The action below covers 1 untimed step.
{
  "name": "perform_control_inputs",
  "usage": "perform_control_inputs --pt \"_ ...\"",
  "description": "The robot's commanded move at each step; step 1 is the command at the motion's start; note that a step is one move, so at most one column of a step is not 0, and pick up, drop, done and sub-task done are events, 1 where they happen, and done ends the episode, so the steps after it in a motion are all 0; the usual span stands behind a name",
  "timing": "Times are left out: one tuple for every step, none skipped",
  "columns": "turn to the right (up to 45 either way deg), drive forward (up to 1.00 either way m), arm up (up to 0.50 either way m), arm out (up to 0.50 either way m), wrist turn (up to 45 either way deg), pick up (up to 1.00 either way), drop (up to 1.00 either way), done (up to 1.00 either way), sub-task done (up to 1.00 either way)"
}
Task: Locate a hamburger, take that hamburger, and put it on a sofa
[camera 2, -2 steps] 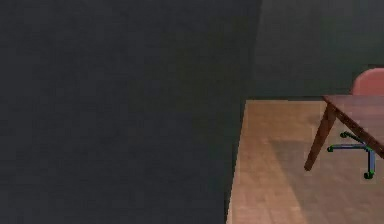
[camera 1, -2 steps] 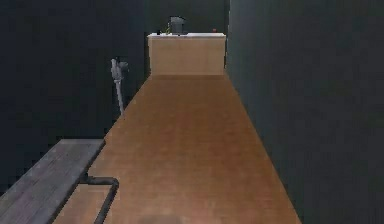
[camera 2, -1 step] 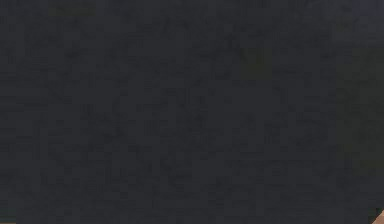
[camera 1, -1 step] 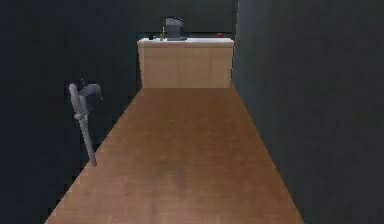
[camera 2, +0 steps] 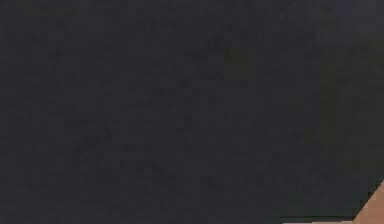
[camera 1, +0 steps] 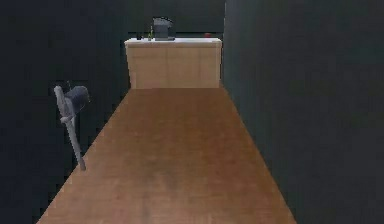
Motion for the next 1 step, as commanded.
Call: perform_control_inputs --pt "0.0 0.5 0.0 0.0 0.0 0.0 0.0 0.0 0.0"
